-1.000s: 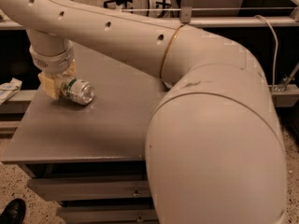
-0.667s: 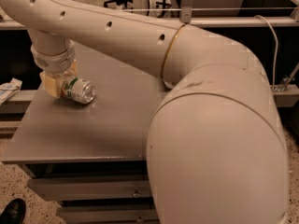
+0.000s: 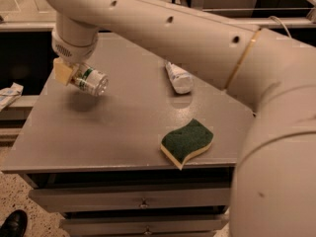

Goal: Place 7up can upright

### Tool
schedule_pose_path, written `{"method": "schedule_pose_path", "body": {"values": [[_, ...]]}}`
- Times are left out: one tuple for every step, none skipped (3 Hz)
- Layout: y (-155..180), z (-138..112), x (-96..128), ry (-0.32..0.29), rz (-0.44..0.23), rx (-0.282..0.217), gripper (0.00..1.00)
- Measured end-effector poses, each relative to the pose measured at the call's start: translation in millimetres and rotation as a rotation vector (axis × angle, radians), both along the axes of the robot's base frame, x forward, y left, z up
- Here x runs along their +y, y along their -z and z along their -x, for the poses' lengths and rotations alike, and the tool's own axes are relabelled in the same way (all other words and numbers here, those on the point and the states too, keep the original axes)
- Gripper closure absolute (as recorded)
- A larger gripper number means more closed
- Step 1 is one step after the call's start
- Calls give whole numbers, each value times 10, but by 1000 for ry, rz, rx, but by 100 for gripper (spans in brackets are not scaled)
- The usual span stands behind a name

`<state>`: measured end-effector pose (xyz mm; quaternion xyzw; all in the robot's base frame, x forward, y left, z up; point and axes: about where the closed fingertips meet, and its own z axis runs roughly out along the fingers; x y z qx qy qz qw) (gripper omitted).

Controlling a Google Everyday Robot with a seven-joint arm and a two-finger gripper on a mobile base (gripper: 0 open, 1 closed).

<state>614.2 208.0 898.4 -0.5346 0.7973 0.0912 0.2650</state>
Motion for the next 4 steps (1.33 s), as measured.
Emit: {"method": "schedule_pose_path", "body": {"values": [[-292, -5, -174, -42, -174, -76, 100], [-582, -1, -263, -93, -434, -158, 100], [-862, -8, -248, -126, -641, -246, 100], [-990, 74, -169, -165, -675, -287, 100]]}}
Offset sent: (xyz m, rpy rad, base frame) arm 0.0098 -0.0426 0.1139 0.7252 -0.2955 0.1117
